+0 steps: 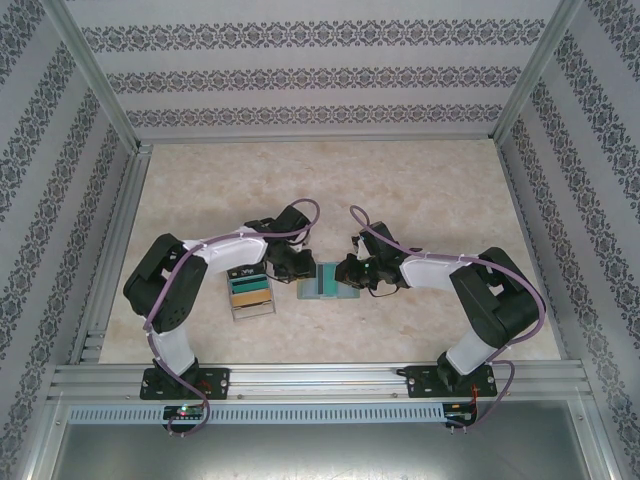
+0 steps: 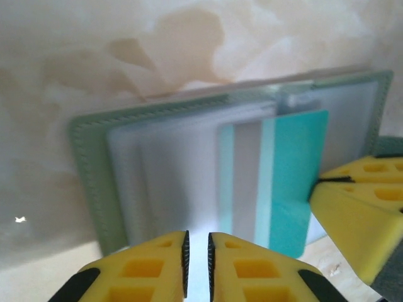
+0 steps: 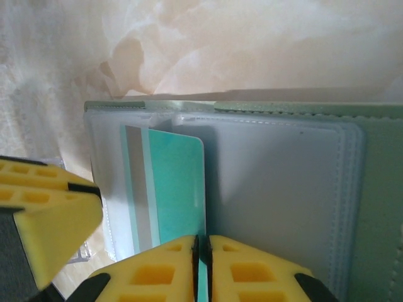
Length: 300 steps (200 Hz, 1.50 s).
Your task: Take the credit cards out of the card holder
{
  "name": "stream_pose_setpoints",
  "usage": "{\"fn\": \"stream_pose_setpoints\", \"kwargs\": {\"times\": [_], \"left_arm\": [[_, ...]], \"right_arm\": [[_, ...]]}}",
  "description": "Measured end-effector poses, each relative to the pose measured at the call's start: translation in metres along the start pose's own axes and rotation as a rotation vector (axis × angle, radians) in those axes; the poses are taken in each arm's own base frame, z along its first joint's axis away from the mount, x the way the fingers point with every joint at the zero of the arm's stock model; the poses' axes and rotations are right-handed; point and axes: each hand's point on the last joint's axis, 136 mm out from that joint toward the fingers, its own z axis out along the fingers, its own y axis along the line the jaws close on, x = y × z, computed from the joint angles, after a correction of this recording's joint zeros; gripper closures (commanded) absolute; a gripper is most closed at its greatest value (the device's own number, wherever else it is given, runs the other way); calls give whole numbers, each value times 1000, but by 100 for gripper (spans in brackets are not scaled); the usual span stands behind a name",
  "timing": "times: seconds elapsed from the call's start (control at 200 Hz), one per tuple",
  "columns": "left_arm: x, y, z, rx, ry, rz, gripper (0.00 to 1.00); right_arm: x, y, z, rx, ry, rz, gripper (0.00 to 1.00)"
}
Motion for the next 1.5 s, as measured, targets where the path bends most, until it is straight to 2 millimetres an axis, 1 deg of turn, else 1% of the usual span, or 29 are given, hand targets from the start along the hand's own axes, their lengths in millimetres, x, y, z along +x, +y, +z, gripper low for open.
{"fn": "stream_pose_setpoints", "kwargs": {"times": [0.135,0.275,0.39,0.525,0.749,1.034,1.224,1.359,1.499], "left_arm": [[8,-12,5,12,20,32,88],[14,-9,17,5,55,27,89],[13,-10,16,10,56,27,90],[14,-10,16,11,57,27,90],[13,-10,16,10,54,28,89],[6,-11,5,-1,10,33,89],[5,-6,5,-20,7,28,90],[9,1,11,-45,27,17,90],[9,0,12,-43,31,17,90]], "right_arm": [[0,1,0,-4,0,-2,81],[1,0,3,-7,7,0,81],[1,-1,6,-8,12,4,80],[1,1,7,-20,15,6,77],[0,1,7,-23,14,4,77],[0,1,7,-23,14,3,76],[0,2,7,-19,16,0,74],[0,2,6,-13,13,-5,70],[0,4,6,7,12,-25,69]]}}
